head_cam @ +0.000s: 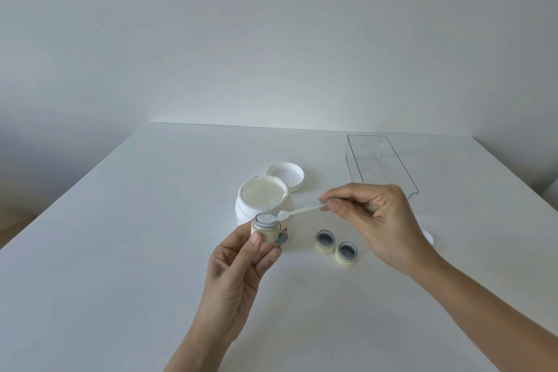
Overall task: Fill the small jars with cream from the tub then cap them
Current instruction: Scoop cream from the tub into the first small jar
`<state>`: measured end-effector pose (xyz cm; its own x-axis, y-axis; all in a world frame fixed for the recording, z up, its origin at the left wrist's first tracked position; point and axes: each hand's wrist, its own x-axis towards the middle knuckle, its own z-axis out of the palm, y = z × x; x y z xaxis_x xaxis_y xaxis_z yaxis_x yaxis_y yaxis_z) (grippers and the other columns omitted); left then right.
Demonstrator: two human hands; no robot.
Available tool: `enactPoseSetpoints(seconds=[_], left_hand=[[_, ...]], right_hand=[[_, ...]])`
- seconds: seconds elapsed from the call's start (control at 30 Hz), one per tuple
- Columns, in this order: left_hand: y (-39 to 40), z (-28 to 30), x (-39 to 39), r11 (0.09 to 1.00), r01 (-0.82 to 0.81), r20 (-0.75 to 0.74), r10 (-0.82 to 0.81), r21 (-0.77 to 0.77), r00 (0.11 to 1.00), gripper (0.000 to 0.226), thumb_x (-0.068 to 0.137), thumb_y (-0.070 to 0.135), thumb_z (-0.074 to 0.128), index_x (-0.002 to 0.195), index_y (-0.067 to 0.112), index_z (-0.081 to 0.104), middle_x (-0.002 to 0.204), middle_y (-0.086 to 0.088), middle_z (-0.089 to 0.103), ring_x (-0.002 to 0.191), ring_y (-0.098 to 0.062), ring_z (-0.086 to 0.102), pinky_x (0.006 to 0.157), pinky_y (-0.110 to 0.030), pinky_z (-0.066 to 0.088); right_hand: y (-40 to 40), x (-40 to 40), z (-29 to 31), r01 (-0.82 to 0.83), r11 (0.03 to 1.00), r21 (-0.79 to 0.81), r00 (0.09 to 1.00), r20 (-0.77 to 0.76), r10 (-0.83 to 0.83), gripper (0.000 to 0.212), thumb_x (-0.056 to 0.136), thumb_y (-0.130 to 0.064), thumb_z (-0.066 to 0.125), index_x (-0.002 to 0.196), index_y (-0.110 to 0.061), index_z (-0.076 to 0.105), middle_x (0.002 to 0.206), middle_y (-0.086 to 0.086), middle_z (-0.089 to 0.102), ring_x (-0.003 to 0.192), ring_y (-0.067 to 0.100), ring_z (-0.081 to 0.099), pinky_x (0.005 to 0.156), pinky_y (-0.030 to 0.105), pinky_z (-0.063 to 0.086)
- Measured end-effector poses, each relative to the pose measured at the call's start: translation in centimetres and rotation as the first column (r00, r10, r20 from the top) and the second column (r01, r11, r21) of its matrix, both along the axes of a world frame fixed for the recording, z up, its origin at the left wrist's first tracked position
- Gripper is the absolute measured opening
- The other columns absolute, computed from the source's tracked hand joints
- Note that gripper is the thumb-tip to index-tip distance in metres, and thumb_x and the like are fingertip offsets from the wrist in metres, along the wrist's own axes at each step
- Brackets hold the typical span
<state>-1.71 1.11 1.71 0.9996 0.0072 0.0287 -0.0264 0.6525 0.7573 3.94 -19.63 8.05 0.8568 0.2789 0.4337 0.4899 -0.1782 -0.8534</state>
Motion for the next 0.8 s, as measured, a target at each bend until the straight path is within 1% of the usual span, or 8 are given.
enactPoseSetpoints(seconds=[0.07,0.17,0.27,0.4,0.53,0.67,0.8], left_hand=[[0.0,0.0,0.0,1.000,-0.005,0.000,0.005,0.004,1.000,0.048,0.057,0.034,0.094,0.094,0.009,0.076,0.091,-0.009,0.074,0.077,-0.016,0.073,0.075,-0.025,0.059],[0.0,0.1,0.0,1.000,-0.011,-0.004,0.011,0.017,1.000,0.055,0.058,0.033,0.094,0.102,0.006,0.074,0.099,-0.013,0.072,0.086,-0.020,0.073,0.077,-0.026,0.059],[0.0,0.2,-0.1,1.000,-0.012,0.002,0.012,0.026,1.000,0.061,0.060,0.031,0.093,0.111,0.004,0.071,0.106,-0.015,0.072,0.094,-0.024,0.073,0.079,-0.026,0.058],[-0.2,0.4,-0.1,0.999,-0.004,0.027,0.003,0.037,1.000,0.060,0.063,0.030,0.091,0.114,0.007,0.071,0.108,-0.014,0.074,0.104,-0.029,0.071,0.080,-0.026,0.058],[-0.2,0.4,-0.1,0.999,-0.003,0.037,0.002,0.042,0.999,0.058,0.064,0.030,0.091,0.114,0.008,0.072,0.108,-0.013,0.075,0.105,-0.029,0.070,0.081,-0.026,0.057],[-0.2,0.4,-0.1,0.999,-0.012,0.040,0.011,0.032,0.999,0.058,0.064,0.029,0.091,0.115,0.007,0.071,0.110,-0.015,0.074,0.107,-0.030,0.070,0.081,-0.026,0.057],[-0.1,0.2,0.0,0.999,-0.030,0.041,0.029,0.026,0.999,0.052,0.066,0.023,0.088,0.114,0.009,0.071,0.112,-0.015,0.073,0.108,-0.032,0.069,0.082,-0.026,0.057]], right_hand=[[-0.3,0.1,0.1,0.013,1.000,0.003,1.000,-0.001,-0.013,0.013,0.084,-0.016,0.066,0.087,-0.024,0.076,0.082,-0.008,0.076,0.083,0.008,0.072,0.076,0.011,0.050],[-0.3,0.2,0.3,0.031,0.999,0.024,1.000,-0.003,-0.031,0.017,0.087,-0.007,0.065,0.086,-0.020,0.075,0.081,-0.006,0.076,0.083,0.008,0.073,0.076,0.012,0.051],[0.2,0.0,0.6,0.057,0.998,0.006,0.998,0.021,-0.058,0.018,0.088,-0.008,0.065,0.086,-0.024,0.075,0.080,-0.008,0.076,0.083,0.010,0.073,0.079,0.018,0.054],[1.0,-0.3,0.9,0.123,0.988,-0.089,0.988,0.107,-0.113,0.013,0.088,-0.013,0.067,0.088,-0.023,0.075,0.079,-0.012,0.075,0.082,0.007,0.072,0.079,0.025,0.055],[1.3,-0.6,1.3,0.145,0.980,-0.140,0.979,0.164,-0.121,0.011,0.086,-0.015,0.068,0.089,-0.022,0.076,0.082,-0.013,0.074,0.080,0.005,0.070,0.078,0.026,0.054],[0.9,-0.8,1.2,0.159,0.975,-0.152,0.977,0.166,-0.134,0.012,0.087,-0.014,0.068,0.088,-0.023,0.076,0.079,-0.014,0.074,0.078,0.005,0.070,0.077,0.029,0.055],[0.2,-1.1,1.1,0.160,0.972,-0.173,0.978,0.161,-0.132,0.015,0.087,-0.015,0.067,0.084,-0.028,0.074,0.077,-0.014,0.073,0.077,0.005,0.069,0.075,0.023,0.053]])
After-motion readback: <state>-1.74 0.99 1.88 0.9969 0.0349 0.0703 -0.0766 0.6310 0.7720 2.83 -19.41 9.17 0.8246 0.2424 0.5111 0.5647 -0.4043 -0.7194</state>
